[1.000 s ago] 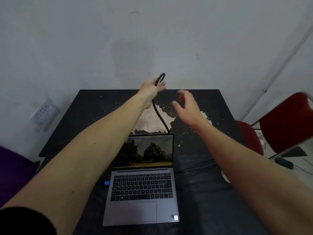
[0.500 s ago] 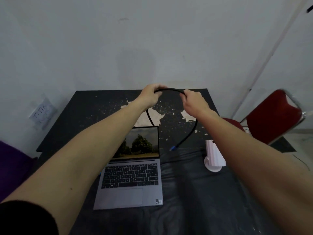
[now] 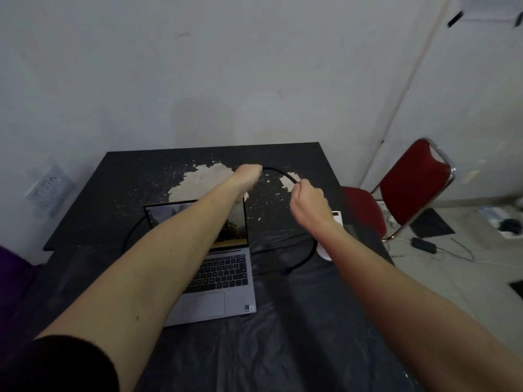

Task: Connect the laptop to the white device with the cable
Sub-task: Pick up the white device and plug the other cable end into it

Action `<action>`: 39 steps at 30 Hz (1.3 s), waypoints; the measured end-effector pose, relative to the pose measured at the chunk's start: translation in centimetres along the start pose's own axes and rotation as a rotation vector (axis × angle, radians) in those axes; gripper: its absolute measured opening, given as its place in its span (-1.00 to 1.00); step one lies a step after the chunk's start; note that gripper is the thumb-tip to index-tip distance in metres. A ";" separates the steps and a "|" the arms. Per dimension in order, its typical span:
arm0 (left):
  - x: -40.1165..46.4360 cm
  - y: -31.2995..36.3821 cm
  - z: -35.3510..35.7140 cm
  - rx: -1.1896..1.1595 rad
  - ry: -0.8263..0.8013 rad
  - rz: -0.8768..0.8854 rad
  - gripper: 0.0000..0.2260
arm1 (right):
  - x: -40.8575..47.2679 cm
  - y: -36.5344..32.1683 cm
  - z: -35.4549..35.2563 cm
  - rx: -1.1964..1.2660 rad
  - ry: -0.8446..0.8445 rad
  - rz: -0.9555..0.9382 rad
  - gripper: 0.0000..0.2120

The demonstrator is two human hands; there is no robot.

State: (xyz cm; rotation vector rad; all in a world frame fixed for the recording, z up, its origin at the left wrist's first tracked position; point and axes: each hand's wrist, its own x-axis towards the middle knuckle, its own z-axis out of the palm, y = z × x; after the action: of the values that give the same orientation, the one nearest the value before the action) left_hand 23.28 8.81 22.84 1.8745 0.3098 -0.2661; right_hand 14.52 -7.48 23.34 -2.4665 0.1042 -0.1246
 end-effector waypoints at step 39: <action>-4.9 -3.2 21.7 -0.078 -0.373 -0.290 -0.86 | -3.8 22.5 -3.5 -0.005 0.054 -0.264 -0.77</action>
State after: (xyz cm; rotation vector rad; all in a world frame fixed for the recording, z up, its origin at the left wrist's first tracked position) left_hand 16.96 -11.22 14.75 1.6600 0.3290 -0.7787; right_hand 9.35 -26.77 11.81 -2.4723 -0.1997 -0.3046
